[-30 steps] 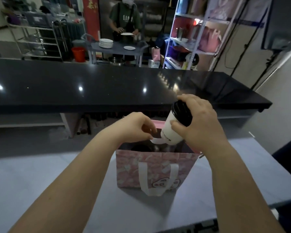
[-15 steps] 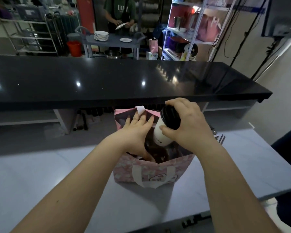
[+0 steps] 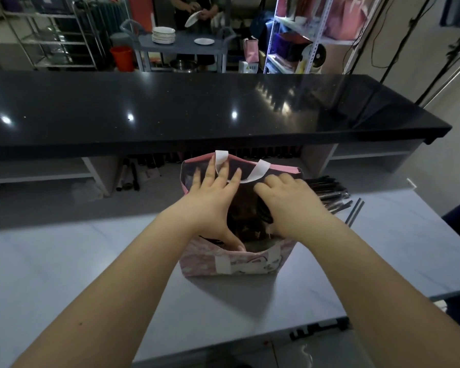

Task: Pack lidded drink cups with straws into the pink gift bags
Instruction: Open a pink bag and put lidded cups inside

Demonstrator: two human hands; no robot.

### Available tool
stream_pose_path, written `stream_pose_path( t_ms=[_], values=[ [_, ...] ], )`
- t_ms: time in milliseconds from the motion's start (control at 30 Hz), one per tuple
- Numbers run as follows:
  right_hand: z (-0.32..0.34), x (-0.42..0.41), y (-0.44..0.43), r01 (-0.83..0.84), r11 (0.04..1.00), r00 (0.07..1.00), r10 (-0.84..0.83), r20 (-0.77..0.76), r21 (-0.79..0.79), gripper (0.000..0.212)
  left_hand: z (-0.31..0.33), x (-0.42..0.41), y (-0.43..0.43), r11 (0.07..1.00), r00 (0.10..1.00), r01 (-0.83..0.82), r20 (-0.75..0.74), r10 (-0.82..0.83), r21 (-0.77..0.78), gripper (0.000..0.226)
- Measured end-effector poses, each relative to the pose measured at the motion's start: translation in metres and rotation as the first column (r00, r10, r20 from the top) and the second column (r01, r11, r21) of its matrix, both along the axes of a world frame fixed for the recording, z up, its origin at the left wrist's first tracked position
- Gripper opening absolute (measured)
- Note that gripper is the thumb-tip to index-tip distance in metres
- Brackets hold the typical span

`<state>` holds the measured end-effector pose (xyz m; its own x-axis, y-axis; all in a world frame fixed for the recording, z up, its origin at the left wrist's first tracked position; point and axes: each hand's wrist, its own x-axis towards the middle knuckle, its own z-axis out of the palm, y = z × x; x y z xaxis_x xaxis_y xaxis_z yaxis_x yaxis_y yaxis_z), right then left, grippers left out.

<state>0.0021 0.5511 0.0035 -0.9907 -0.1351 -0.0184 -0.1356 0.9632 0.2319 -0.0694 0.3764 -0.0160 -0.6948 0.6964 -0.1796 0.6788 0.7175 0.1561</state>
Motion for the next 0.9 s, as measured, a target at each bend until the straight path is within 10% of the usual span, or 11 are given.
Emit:
stream_pose_path(
  t_ms=[133, 533, 900],
  values=[
    [-0.017, -0.02, -0.01, -0.087, 0.995, 0.995, 0.085, 0.043, 0.052, 0.068, -0.001, 0.011, 0.001, 1.0, 1.0, -0.01, -0.028, 0.01, -0.021, 0.156],
    [0.002, -0.027, -0.003, 0.043, 0.895, 0.999, -0.037, 0.021, -0.444, 0.066, 0.005, 0.007, -0.001, 0.997, 0.998, -0.063, -0.014, 0.064, 0.044, 0.155],
    [0.007, 0.0, -0.023, -0.156, 0.949, 0.986, 0.131, -0.107, -0.275, 0.07, 0.01, 0.002, -0.008, 0.994, 0.995, -0.097, 0.0, 0.097, 0.046, 0.148]
  ],
)
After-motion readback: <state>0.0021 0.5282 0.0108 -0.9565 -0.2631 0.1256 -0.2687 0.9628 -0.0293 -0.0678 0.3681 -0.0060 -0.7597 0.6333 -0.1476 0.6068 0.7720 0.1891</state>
